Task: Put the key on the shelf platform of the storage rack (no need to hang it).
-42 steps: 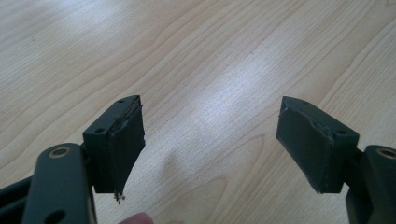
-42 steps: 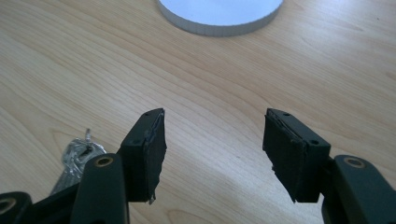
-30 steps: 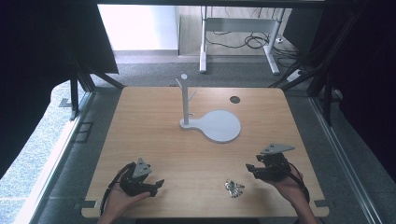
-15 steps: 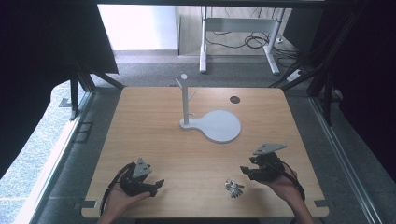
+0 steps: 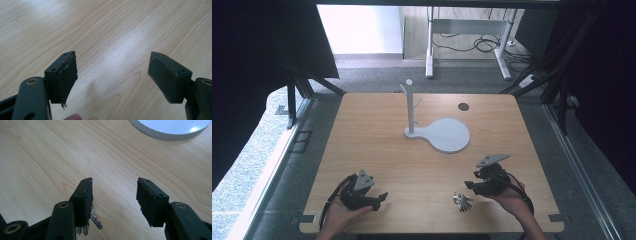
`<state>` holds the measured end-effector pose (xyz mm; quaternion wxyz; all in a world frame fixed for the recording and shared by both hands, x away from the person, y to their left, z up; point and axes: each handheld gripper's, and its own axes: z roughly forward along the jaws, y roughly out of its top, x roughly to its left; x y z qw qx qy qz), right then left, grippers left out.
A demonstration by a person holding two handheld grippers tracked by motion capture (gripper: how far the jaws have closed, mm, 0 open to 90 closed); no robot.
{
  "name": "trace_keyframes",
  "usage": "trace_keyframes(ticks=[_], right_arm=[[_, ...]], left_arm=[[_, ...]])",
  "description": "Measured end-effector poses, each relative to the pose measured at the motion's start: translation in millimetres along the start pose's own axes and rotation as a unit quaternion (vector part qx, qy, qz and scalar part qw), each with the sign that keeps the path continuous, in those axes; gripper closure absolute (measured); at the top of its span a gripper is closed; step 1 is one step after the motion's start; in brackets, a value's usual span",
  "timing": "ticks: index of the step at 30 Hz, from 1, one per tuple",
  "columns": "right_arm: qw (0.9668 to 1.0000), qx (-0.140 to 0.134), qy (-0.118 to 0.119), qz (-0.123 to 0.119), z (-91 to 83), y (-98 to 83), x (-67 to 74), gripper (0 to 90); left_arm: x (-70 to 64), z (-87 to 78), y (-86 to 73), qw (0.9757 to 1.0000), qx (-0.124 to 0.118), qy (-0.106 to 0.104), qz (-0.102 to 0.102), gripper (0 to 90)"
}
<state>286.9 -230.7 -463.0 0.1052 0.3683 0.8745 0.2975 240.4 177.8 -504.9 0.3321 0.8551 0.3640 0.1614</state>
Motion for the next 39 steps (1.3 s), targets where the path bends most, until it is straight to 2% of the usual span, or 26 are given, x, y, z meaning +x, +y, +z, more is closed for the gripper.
trace_keyframes(ticks=[10,17,25,39], right_arm=[[0.9998,0.013,0.01,-0.008,2.0,6.5,6.1,49.2],[0.999,0.031,0.024,-0.023,5.2,15.1,15.2,51.4],[0.9977,0.052,0.035,-0.025,12.2,18.8,20.4,54.1],[0.9931,0.096,0.06,-0.031,34.0,15.6,27.1,59.1]], left_arm=[[0.9,-1.1,-0.4,1.0,-0.001,-0.001,-0.002,23.6],[3.6,-4.2,-0.8,1.0,-0.007,0.001,-0.006,23.6],[4.7,-5.5,-0.9,0.9999,-0.009,0.001,-0.007,23.7],[4.6,-5.3,-1.0,0.9999,-0.008,0.001,-0.007,23.6]])
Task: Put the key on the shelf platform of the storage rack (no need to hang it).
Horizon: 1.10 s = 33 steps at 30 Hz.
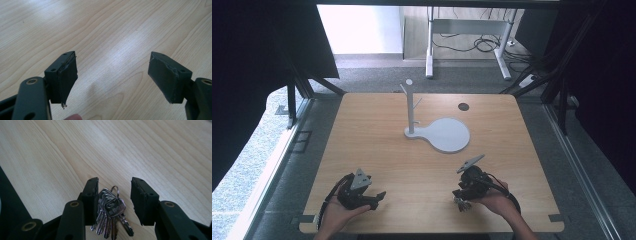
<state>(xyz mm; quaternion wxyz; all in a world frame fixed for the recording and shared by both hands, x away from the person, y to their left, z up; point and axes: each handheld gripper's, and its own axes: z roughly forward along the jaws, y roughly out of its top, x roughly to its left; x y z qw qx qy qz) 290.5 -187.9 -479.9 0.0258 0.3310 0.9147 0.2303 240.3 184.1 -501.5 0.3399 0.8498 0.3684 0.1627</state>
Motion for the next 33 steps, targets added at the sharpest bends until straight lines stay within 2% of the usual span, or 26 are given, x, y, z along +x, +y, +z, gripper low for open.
trace_keyframes(ticks=[16,33], right_arm=[[0.9997,0.023,0.008,0.0,17.3,0.1,1.4,64.6],[0.9988,0.039,0.019,0.022,25.2,0.1,-4.5,76.9]], left_arm=[[-0.7,1.1,0.0,1.0,0.001,-0.002,0.002,23.6],[0.5,1.0,-0.5,1.0,0.002,0.0,0.001,23.6]])
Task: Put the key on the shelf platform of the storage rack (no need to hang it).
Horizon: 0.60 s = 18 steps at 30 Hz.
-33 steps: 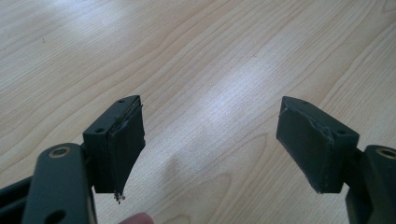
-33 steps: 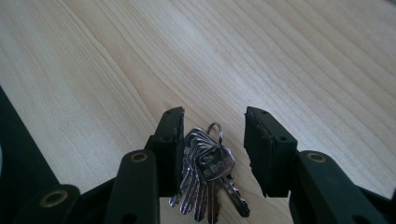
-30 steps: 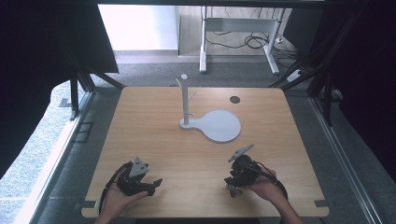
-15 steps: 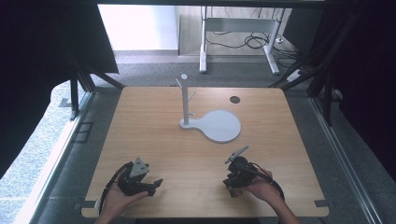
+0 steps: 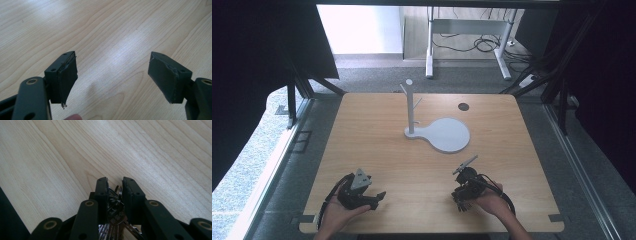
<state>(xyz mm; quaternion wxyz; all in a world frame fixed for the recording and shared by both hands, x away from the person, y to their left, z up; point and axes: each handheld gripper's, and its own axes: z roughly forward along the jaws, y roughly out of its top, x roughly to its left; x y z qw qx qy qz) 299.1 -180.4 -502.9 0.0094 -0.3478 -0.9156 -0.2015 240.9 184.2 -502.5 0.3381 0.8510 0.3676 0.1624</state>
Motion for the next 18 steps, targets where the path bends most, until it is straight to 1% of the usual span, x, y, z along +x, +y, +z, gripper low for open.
trace_keyframes(ticks=[9,12,18], right_arm=[[1.0,0.005,0.003,0.005,-1.2,-0.4,-0.3,84.2],[1.0,0.006,0.003,0.007,-2.2,-0.9,-1.0,88.4],[0.9999,0.011,0.002,0.002,-3.2,-1.1,-1.4,88.7]], left_arm=[[0.3,1.1,-0.5,1.0,0.001,0.0,-0.001,23.6],[0.4,1.1,-0.5,1.0,0.001,0.0,-0.001,23.6],[1.0,0.8,-0.6,1.0,0.003,0.0,0.0,23.6]])
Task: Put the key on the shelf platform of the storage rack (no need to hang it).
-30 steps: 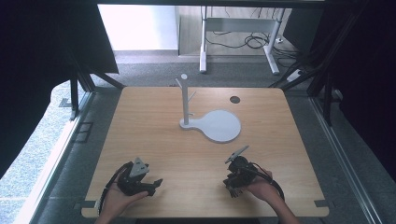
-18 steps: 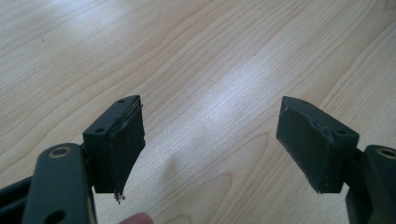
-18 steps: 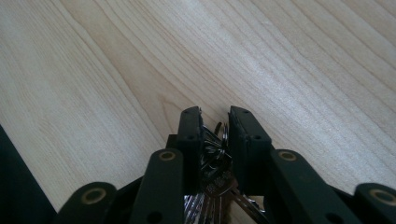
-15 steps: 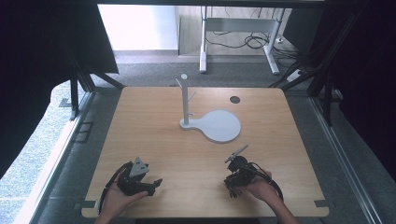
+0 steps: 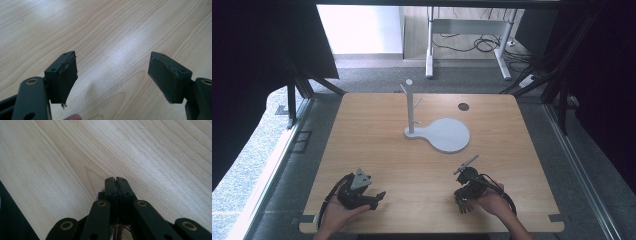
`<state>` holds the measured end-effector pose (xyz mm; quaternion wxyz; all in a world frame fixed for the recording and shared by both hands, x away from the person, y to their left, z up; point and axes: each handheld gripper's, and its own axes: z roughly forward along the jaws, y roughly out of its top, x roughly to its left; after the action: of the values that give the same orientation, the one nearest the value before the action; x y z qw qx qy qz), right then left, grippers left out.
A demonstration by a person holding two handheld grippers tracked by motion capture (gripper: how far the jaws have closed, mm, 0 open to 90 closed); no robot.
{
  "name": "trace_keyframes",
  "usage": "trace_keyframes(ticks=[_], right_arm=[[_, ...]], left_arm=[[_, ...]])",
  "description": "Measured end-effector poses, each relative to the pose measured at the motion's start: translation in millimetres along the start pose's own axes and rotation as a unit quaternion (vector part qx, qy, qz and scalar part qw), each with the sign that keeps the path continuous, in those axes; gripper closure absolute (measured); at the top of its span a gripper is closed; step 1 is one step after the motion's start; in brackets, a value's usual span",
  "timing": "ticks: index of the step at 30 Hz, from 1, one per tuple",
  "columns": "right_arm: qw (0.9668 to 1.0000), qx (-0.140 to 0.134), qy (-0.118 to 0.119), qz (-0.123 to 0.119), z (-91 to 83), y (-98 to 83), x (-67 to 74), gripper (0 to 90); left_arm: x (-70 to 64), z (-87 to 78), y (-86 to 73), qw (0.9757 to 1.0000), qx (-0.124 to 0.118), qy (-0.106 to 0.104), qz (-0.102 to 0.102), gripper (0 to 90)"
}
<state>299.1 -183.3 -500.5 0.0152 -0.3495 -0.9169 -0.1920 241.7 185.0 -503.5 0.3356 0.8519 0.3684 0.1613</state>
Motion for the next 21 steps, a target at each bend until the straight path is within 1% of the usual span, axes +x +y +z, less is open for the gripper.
trace_keyframes(ticks=[6,12,21], right_arm=[[0.9999,0.005,-0.009,-0.01,-5.1,1.3,1.7,89.5],[0.9998,0.008,-0.012,-0.01,-9.3,1.9,1.7,89.7],[0.9998,0.001,-0.02,-0.01,-23.3,3.6,0.2,89.8]], left_arm=[[-0.1,0.6,-0.1,1.0,-0.001,0.0,-0.002,23.6],[0.3,0.4,-0.3,1.0,-0.001,0.0,-0.002,23.6],[0.8,0.1,-0.2,1.0,-0.002,0.0,-0.001,23.6]])
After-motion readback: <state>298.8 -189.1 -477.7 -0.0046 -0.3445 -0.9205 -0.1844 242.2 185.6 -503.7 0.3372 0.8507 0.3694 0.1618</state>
